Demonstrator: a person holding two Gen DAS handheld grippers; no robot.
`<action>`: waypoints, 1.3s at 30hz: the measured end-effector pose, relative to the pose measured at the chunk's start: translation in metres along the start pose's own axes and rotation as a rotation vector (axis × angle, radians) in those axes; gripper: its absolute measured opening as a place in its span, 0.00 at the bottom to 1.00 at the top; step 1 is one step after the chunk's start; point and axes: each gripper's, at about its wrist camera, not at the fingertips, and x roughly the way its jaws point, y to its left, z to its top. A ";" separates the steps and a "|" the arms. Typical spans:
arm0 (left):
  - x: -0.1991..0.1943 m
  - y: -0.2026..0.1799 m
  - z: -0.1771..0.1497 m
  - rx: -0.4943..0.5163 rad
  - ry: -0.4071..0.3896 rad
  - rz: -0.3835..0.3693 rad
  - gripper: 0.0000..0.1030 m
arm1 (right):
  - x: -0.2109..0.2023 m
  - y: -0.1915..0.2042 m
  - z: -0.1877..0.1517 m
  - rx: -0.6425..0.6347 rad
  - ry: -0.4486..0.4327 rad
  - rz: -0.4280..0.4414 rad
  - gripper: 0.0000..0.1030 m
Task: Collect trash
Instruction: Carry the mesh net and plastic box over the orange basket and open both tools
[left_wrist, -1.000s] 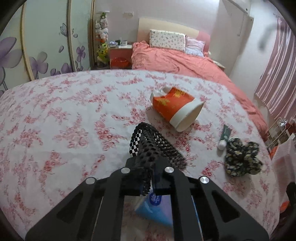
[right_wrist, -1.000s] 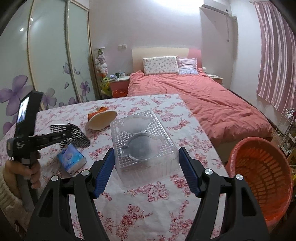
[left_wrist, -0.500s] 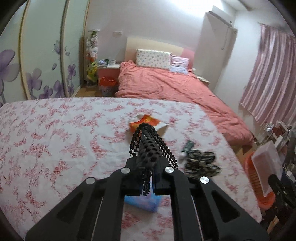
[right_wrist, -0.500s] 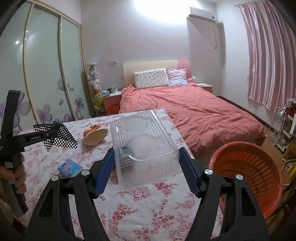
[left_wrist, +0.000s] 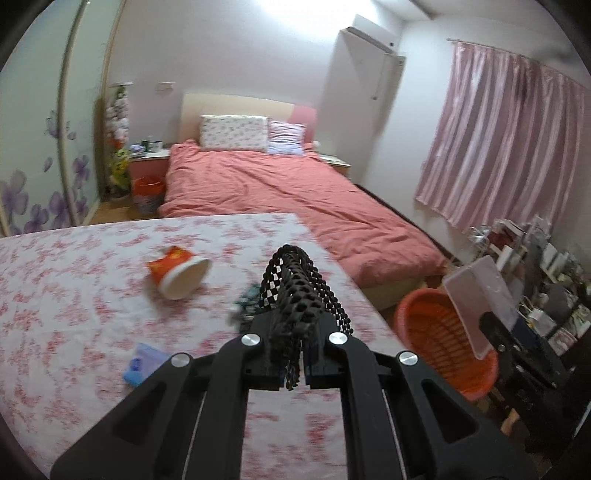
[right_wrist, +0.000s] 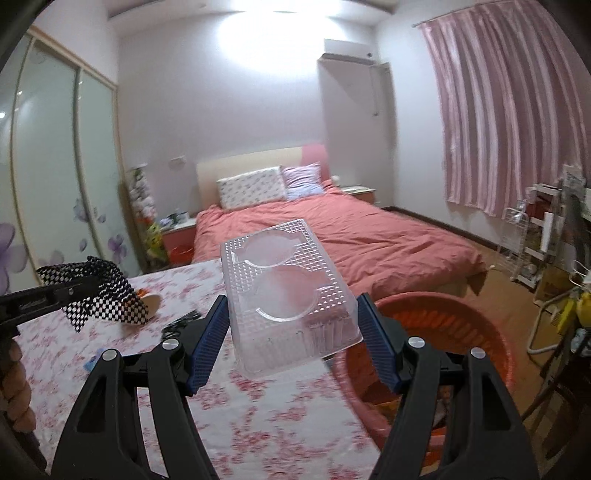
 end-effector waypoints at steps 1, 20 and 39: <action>0.001 -0.006 0.000 0.003 0.000 -0.015 0.08 | -0.001 -0.004 0.000 0.009 -0.007 -0.013 0.67; 0.043 -0.118 -0.020 0.090 0.062 -0.244 0.07 | 0.001 -0.091 -0.008 0.174 -0.055 -0.248 0.67; 0.113 -0.196 -0.050 0.160 0.177 -0.359 0.08 | 0.013 -0.143 -0.019 0.255 -0.010 -0.275 0.67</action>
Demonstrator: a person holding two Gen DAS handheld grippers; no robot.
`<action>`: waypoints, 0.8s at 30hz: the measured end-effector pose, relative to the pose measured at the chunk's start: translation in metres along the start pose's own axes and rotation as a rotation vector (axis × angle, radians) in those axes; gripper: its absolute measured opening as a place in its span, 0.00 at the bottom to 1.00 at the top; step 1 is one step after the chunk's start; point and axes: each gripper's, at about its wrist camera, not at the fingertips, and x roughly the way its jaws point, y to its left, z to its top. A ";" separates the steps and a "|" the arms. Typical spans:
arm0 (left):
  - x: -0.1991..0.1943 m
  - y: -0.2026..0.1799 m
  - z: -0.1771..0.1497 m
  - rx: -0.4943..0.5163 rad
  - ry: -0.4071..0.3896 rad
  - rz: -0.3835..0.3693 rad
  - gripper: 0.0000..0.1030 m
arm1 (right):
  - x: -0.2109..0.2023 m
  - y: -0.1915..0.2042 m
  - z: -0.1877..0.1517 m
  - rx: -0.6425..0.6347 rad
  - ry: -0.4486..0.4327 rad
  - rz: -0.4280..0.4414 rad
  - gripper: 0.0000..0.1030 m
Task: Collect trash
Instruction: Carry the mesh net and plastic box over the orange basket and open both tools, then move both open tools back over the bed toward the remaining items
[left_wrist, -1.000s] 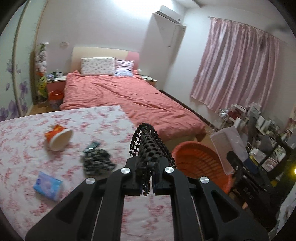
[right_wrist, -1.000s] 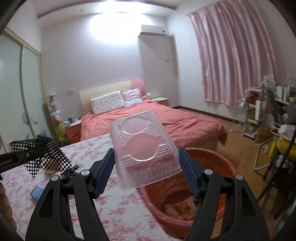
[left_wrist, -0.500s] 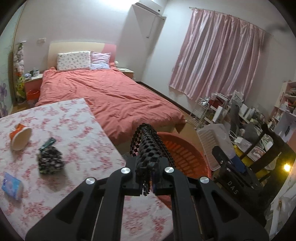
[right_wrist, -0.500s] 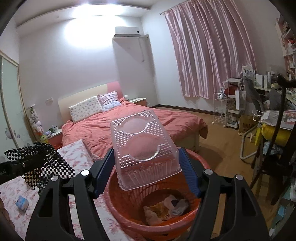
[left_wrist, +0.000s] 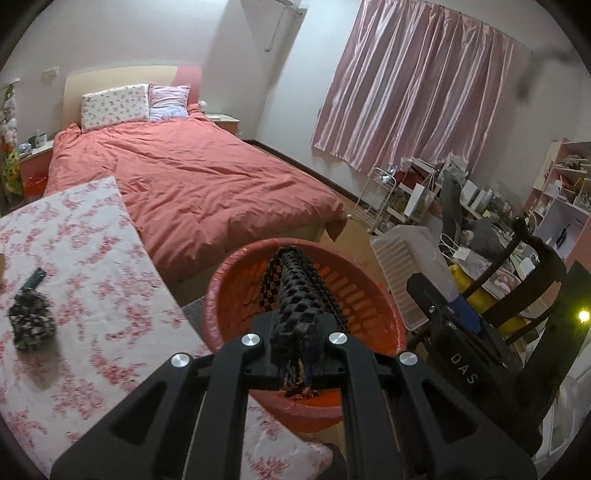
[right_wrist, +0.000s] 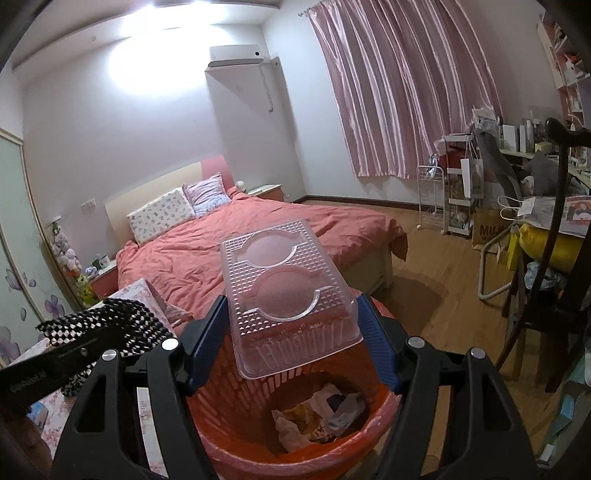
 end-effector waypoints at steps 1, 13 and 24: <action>0.004 -0.001 0.000 0.001 0.004 -0.003 0.08 | 0.002 -0.003 0.000 0.004 0.004 0.000 0.67; 0.054 -0.008 -0.003 0.011 0.083 -0.002 0.19 | 0.030 -0.022 0.003 0.085 0.063 0.061 0.69; 0.059 0.019 -0.016 -0.018 0.132 0.087 0.46 | 0.031 -0.025 -0.005 0.083 0.106 0.034 0.79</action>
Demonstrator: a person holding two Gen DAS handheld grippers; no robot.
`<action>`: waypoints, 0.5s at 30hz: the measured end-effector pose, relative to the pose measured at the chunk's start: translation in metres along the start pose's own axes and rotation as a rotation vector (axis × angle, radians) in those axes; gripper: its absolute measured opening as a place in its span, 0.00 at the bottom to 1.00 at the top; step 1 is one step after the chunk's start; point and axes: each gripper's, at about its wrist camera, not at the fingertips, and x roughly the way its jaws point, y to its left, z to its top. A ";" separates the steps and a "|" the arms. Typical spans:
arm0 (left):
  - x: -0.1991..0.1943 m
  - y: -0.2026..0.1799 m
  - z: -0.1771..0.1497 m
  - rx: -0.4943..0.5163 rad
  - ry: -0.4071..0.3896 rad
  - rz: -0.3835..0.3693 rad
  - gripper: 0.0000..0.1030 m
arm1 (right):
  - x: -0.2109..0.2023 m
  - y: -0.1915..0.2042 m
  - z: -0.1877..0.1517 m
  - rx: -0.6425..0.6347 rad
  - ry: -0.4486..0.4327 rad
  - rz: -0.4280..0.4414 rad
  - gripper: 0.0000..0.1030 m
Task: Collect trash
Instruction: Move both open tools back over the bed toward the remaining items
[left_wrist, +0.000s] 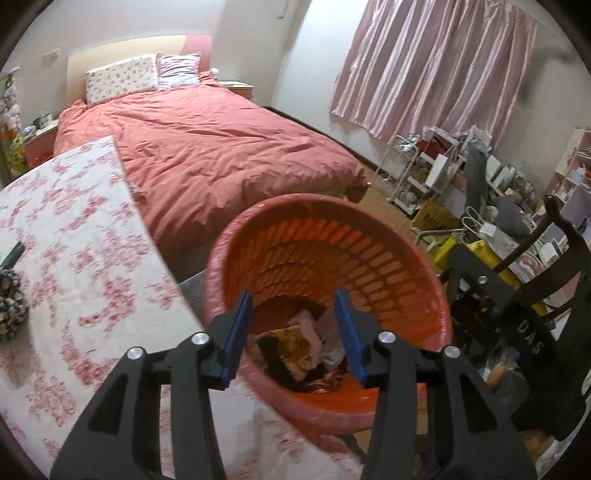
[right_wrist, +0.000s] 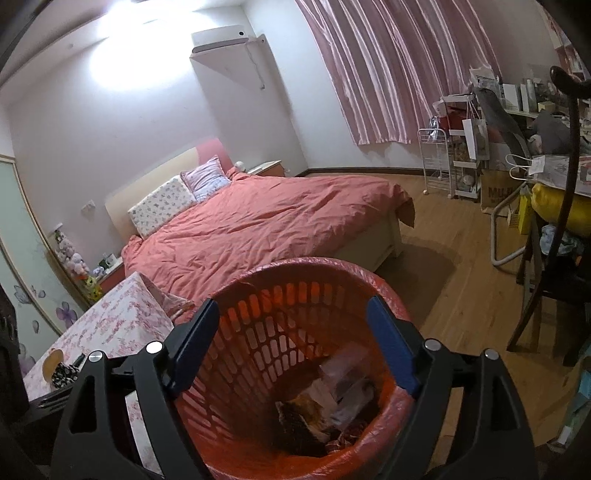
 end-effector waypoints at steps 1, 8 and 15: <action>-0.002 0.003 -0.001 -0.002 0.001 0.010 0.48 | -0.001 0.001 0.000 -0.009 0.000 -0.007 0.79; -0.026 0.034 -0.012 -0.025 0.000 0.097 0.52 | -0.007 0.016 -0.002 -0.060 0.006 -0.007 0.79; -0.058 0.069 -0.023 -0.082 -0.020 0.172 0.52 | -0.015 0.044 -0.007 -0.129 0.020 0.035 0.79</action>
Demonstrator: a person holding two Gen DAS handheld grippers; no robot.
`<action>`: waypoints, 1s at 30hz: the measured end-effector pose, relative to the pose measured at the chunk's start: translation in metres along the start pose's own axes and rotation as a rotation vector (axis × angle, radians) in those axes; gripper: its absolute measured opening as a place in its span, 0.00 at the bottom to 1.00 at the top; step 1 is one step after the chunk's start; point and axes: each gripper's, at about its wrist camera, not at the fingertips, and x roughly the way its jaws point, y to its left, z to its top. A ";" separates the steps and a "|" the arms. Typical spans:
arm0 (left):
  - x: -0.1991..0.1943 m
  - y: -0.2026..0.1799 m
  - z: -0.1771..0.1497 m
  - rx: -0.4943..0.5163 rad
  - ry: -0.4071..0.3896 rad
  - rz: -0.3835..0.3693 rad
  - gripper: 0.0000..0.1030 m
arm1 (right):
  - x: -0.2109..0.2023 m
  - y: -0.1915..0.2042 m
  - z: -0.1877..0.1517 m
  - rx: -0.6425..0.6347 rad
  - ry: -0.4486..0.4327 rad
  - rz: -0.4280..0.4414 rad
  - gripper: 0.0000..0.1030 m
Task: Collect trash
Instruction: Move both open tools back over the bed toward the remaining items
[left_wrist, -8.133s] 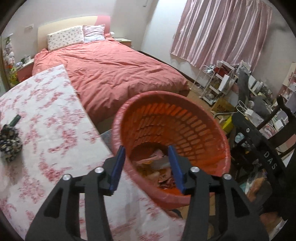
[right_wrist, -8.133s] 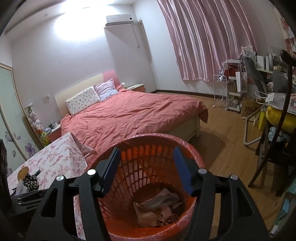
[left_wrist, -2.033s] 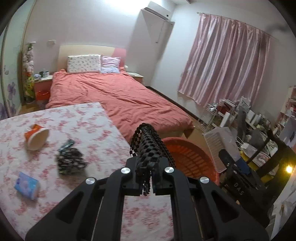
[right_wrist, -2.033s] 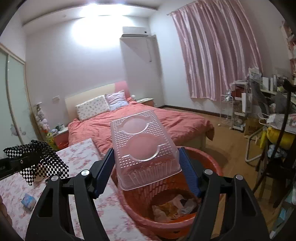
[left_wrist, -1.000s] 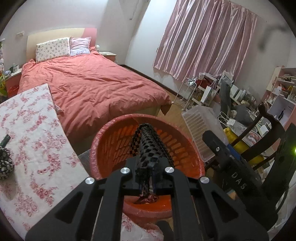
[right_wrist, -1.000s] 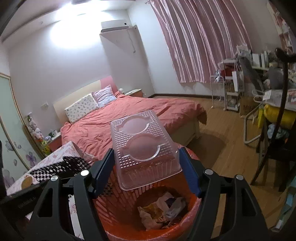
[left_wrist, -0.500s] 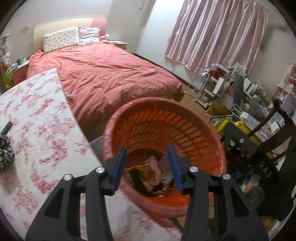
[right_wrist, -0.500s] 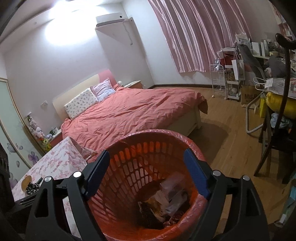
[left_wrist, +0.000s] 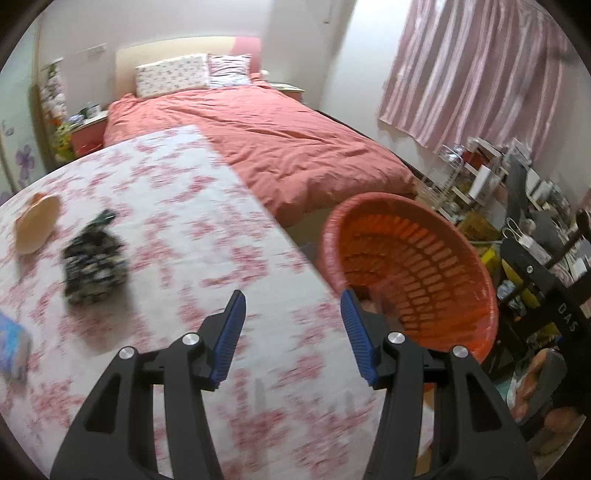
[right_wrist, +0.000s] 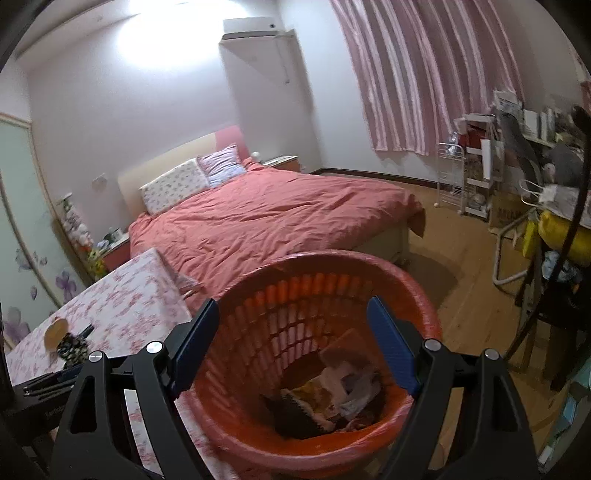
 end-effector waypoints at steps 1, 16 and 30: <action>-0.006 0.009 -0.001 -0.014 -0.006 0.015 0.52 | -0.001 0.004 -0.001 -0.006 0.001 0.004 0.79; -0.076 0.161 -0.031 -0.250 -0.061 0.288 0.58 | -0.005 0.119 -0.023 -0.203 0.090 0.217 0.79; -0.117 0.241 -0.055 -0.389 -0.093 0.382 0.60 | 0.036 0.242 -0.056 -0.361 0.237 0.370 0.65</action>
